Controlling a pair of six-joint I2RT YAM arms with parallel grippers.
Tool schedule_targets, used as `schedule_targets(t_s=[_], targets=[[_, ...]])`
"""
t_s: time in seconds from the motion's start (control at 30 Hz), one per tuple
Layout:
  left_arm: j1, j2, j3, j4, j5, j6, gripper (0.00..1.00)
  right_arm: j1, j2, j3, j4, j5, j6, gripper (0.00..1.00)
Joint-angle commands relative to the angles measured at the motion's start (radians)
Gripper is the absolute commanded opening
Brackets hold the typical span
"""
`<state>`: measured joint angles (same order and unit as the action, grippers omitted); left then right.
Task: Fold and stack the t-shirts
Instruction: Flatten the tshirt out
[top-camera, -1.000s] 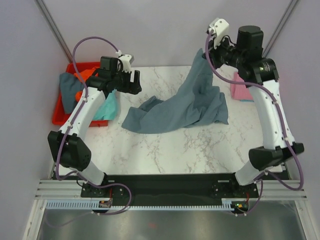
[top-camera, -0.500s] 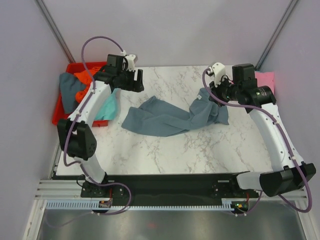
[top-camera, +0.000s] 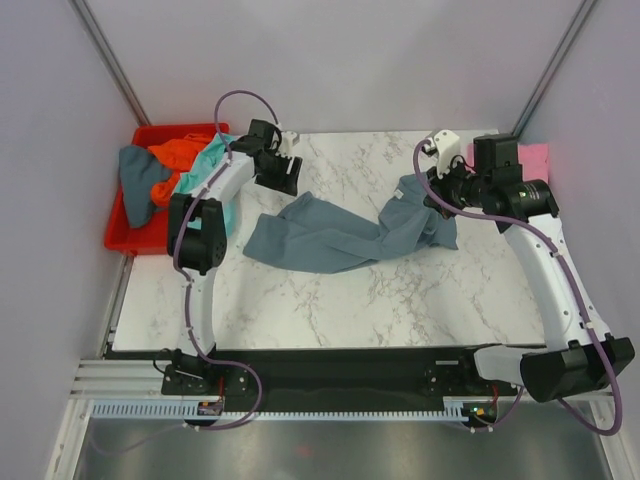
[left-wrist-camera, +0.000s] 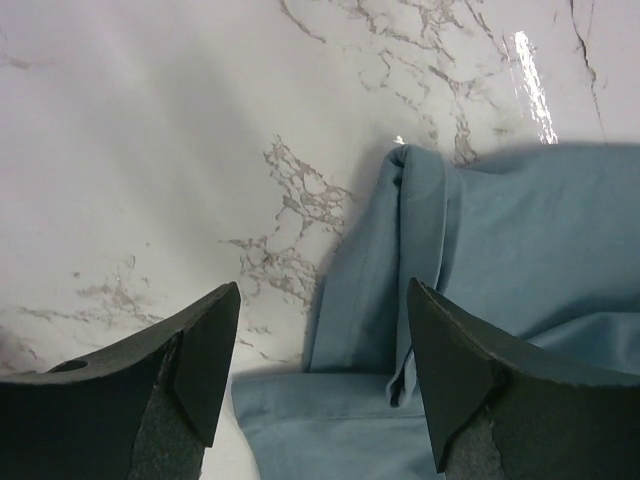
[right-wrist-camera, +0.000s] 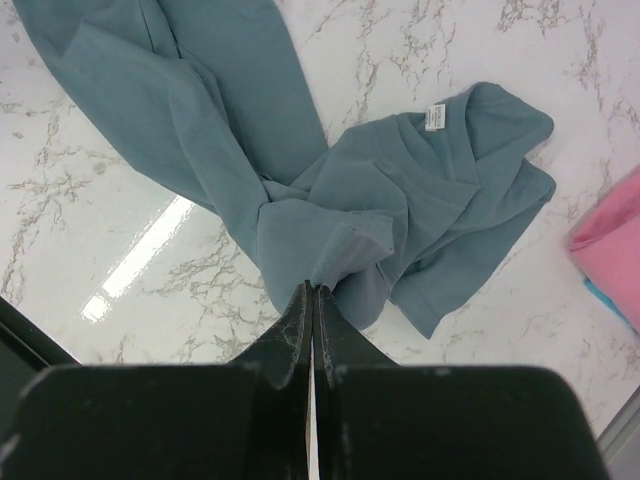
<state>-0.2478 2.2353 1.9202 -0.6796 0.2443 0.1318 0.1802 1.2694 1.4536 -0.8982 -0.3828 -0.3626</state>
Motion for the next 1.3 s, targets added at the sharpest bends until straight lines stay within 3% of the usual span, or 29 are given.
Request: schedule_targets(t_s=[0.0, 0.33, 0.5, 0.77, 1.1, 1.2, 1.27], targets=[[-0.033, 0.023, 0.077, 0.014, 0.007, 0.075, 0.75, -0.010, 0.015, -0.018, 0.035, -0.019, 0.010, 0.00], [-0.114, 0.093, 0.120, 0.011, 0.007, 0.081, 0.75, -0.025, 0.047, -0.032, 0.059, -0.025, 0.011, 0.00], [-0.137, 0.155, 0.161, 0.014, -0.082, 0.114, 0.74, -0.038, 0.042, -0.036, 0.059, -0.024, 0.013, 0.00], [-0.153, 0.175, 0.174, 0.087, -0.332, 0.132, 0.59, -0.064, 0.031, -0.059, 0.071, -0.036, 0.027, 0.00], [-0.154, 0.124, 0.171, 0.098, -0.333, 0.104, 0.58, -0.079, 0.042, -0.064, 0.087, -0.054, 0.039, 0.00], [-0.154, 0.119, 0.172, 0.095, -0.327, 0.103, 0.52, -0.079, 0.050, -0.062, 0.094, -0.059, 0.042, 0.00], [-0.154, 0.118, 0.174, 0.094, -0.324, 0.104, 0.34, -0.081, 0.054, -0.061, 0.096, -0.059, 0.042, 0.00]])
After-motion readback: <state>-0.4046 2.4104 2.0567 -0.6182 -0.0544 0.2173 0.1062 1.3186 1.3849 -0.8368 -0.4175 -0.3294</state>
